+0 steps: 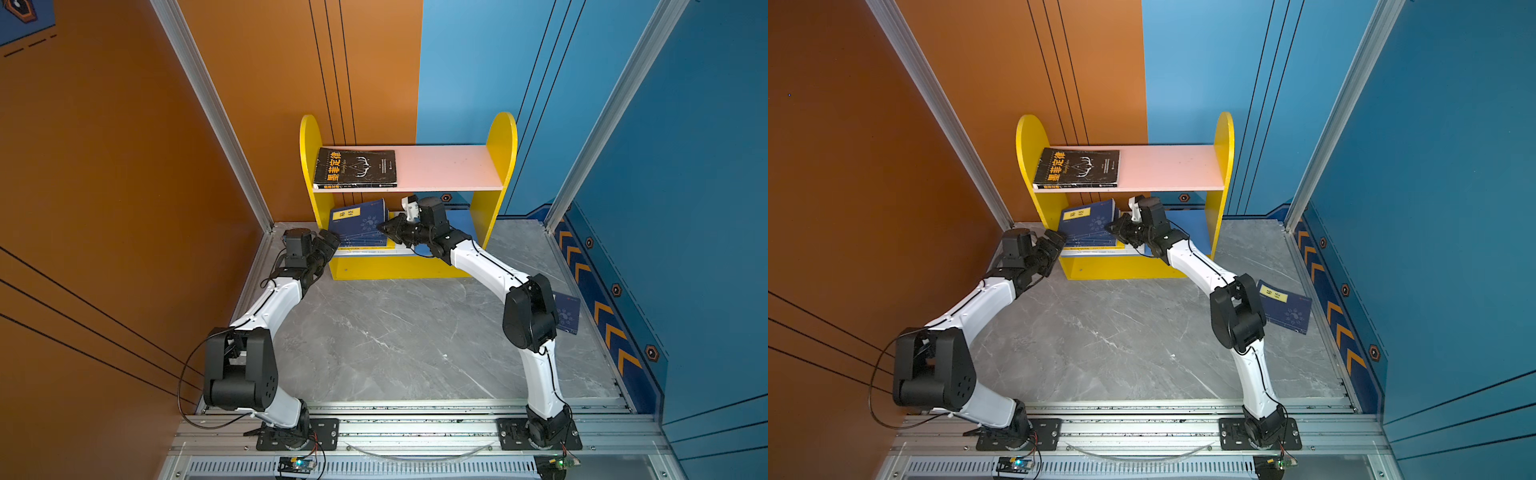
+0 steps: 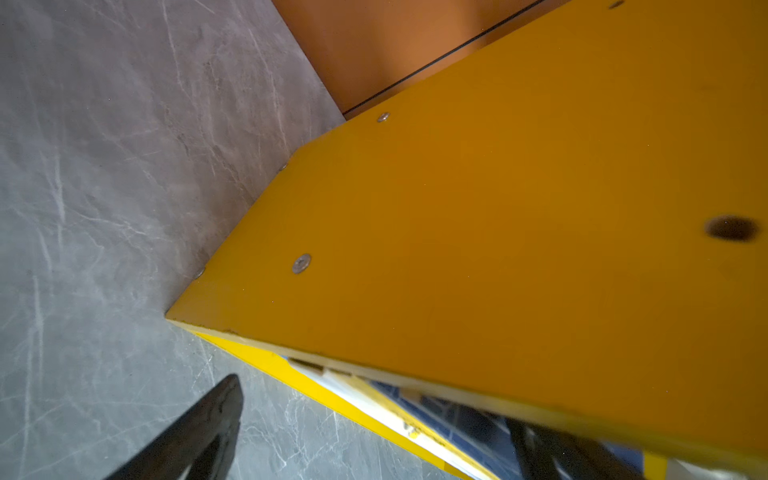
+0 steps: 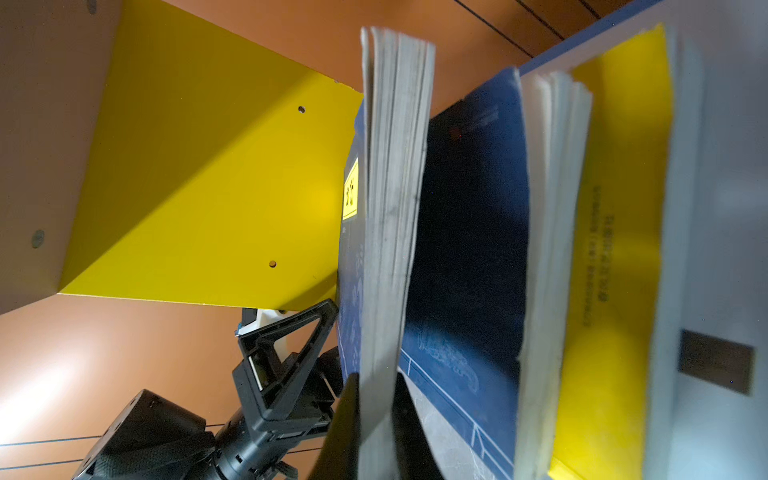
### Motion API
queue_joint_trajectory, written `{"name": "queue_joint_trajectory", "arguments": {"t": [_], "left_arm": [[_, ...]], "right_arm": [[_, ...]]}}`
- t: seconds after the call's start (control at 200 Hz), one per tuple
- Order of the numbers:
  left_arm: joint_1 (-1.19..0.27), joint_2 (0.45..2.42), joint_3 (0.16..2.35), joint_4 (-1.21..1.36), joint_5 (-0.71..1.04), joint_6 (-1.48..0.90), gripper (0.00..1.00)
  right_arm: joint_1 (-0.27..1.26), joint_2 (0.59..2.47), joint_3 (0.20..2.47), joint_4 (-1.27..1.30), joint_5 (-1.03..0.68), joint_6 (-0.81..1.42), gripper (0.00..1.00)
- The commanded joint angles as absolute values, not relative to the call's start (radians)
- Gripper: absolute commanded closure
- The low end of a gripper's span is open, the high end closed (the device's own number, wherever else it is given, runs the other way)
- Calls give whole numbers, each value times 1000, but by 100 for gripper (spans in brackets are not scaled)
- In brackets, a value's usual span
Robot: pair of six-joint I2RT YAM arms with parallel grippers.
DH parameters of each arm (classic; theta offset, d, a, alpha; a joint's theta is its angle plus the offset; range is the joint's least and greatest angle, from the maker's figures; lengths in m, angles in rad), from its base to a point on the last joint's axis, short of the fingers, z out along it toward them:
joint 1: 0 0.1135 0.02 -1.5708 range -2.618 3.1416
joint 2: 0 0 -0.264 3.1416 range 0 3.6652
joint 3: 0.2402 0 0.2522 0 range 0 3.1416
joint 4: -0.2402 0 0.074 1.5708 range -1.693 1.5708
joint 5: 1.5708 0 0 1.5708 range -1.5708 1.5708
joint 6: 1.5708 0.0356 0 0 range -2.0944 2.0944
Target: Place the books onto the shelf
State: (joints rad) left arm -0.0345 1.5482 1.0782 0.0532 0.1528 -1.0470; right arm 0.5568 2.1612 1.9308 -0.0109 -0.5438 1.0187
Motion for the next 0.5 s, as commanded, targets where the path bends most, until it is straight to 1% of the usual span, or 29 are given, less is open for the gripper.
{"name": "queue_joint_trajectory", "arguments": {"t": [0.0,0.12,0.265,0.411,0.496], "left_arm": [[-46,1571,1105,29,90,-1045,2],[-54,1586,1099,10,54,-1037,2],[-54,1598,1098,-16,43,-1040,2],[-54,1597,1099,-29,34,-1039,2],[-54,1597,1101,-32,33,-1039,2]], "right_arm": [[563,2182,1967,-25,-526,994,95],[563,2192,1988,-45,-524,991,94],[563,2188,1999,-81,-496,969,85],[561,2169,2021,-181,-443,906,76],[560,2159,2035,-246,-404,868,74]]}}
